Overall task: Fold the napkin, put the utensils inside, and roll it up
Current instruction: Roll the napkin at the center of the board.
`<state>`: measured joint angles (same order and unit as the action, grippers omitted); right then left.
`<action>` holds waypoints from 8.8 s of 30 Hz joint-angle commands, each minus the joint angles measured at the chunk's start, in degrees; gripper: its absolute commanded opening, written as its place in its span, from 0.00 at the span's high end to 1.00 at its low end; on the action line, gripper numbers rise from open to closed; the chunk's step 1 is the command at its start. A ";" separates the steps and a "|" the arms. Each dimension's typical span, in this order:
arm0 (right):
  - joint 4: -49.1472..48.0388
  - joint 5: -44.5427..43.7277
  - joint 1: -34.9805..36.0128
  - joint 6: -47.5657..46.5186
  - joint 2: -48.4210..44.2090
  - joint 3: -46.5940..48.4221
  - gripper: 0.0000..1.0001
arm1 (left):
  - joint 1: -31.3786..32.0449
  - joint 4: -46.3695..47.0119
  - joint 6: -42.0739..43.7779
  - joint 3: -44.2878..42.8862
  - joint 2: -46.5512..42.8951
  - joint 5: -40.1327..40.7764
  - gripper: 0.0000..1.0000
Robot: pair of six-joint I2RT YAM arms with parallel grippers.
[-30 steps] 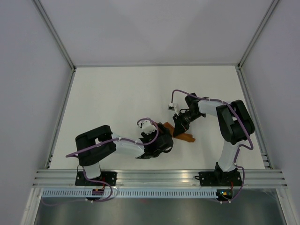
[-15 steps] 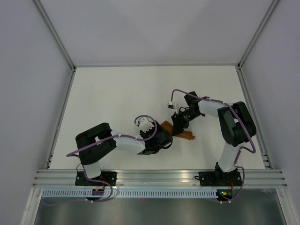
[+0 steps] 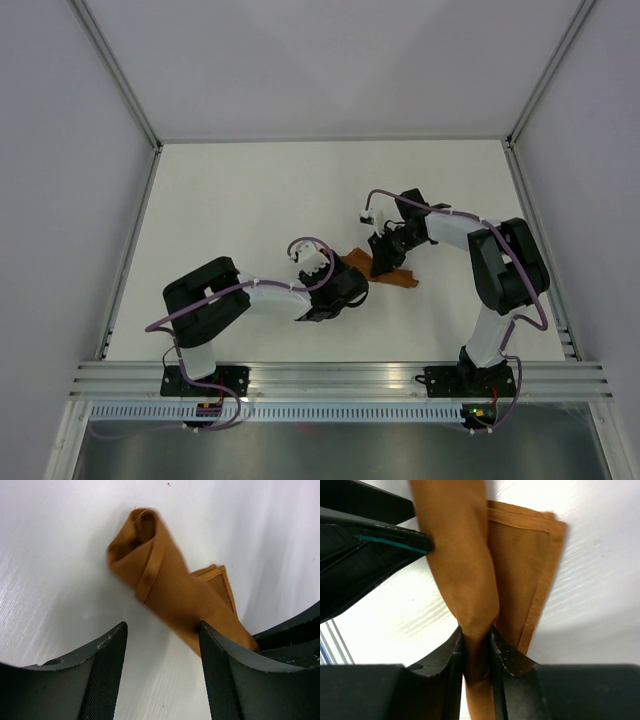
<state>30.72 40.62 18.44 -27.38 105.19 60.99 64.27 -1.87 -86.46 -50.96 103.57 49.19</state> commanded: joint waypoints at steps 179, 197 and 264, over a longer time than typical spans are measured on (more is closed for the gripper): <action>0.57 0.51 -6.13 -0.48 8.89 -0.09 0.89 | -22.52 -5.26 33.20 -25.51 9.54 -33.72 0.17; 9.35 9.38 -9.82 -3.56 15.57 5.89 0.92 | -22.52 -17.18 26.42 -35.34 17.01 -28.28 0.51; -22.46 -10.30 -10.00 11.55 -8.77 -4.74 0.38 | -21.30 -61.41 66.76 -81.93 43.29 -7.54 0.76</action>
<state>10.55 31.51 8.40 -17.43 98.28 56.12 42.39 -60.95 -24.88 -130.61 145.14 37.74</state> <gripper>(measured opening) 0.620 0.262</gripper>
